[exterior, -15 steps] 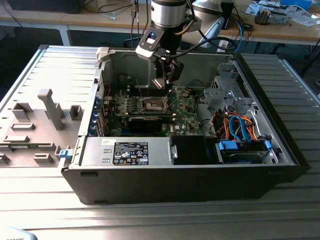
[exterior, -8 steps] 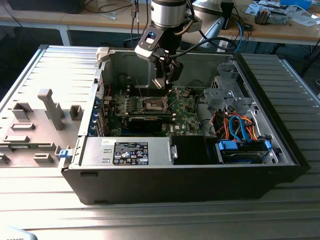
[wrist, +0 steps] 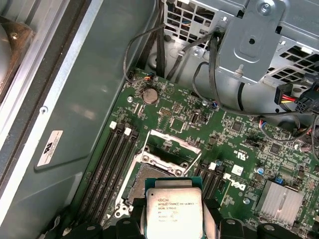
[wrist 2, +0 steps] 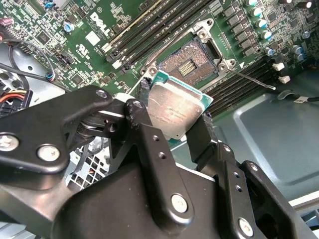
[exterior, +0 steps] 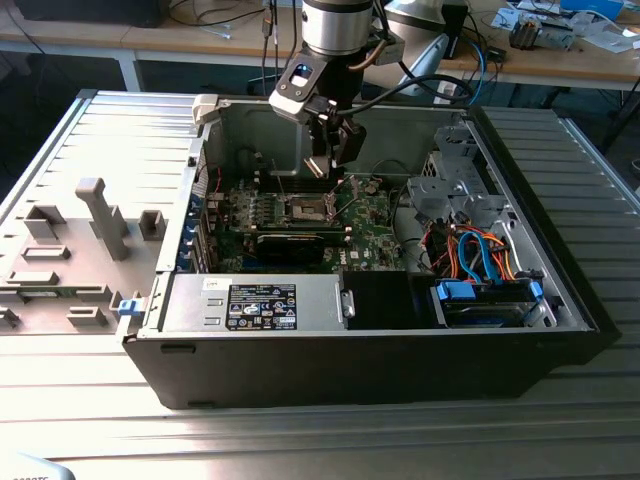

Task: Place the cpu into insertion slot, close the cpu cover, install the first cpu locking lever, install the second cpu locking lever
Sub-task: 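Place the cpu into insertion slot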

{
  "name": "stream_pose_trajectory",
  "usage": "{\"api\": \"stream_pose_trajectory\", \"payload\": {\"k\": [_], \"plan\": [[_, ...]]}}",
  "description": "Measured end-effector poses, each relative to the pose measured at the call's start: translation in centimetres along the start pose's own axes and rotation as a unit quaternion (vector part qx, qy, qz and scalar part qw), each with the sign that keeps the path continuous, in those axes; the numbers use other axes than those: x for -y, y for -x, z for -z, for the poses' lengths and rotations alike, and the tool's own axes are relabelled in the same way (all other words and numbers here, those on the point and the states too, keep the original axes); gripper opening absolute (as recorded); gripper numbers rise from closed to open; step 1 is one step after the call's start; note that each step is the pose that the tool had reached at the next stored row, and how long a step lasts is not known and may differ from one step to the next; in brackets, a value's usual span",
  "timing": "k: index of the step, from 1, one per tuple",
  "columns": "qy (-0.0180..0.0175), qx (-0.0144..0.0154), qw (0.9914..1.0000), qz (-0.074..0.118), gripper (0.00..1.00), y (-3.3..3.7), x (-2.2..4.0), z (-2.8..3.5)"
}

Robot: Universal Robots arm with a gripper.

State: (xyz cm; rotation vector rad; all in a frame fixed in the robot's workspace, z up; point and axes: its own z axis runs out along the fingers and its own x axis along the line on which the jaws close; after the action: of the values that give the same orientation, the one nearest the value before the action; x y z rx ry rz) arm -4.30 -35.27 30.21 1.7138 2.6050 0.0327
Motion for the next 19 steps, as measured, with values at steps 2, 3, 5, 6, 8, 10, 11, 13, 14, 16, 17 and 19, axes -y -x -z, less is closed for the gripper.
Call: {"api": "stream_pose_trajectory", "payload": {"k": [2, 3, 5, 6, 8, 10, 11, 13, 14, 16, 17, 19], "plan": [[0.0000, 0.0000, 1.00000, -0.001, 0.55, 0.00, 0.00, 0.00], [0.0000, 0.0000, 1.00000, -0.002, 0.55, 0.00, 0.00, 0.00], [0.0000, 0.0001, 1.00000, -0.002, 0.55, 0.00, 0.00, 0.00], [0.0000, 0.0001, 1.00000, -0.003, 0.55, 0.00, 0.00, 0.00], [0.0000, 0.0001, 0.99999, -0.004, 0.55, 0.00, 0.00, 0.00], [-0.0001, 0.0002, 0.99999, -0.005, 0.55, 0.00, 0.00, 0.00], [0.0000, 0.0002, 0.99998, -0.006, 0.55, 0.00, 0.00, 0.00], [-0.0001, 0.0002, 0.99998, -0.007, 0.55, 0.00, 0.00, 0.00], [0.0000, 0.0002, 0.99997, -0.008, 0.55, 0.00, 0.00, -0.01], [-0.0001, 0.0003, 0.99996, -0.009, 0.55, 0.00, 0.00, -0.01], [-0.0001, 0.0003, 0.99996, -0.009, 0.55, 0.00, 0.00, -0.01], [-0.0001, 0.0003, 0.99995, -0.010, 0.55, 0.00, 0.00, -0.01]]}}
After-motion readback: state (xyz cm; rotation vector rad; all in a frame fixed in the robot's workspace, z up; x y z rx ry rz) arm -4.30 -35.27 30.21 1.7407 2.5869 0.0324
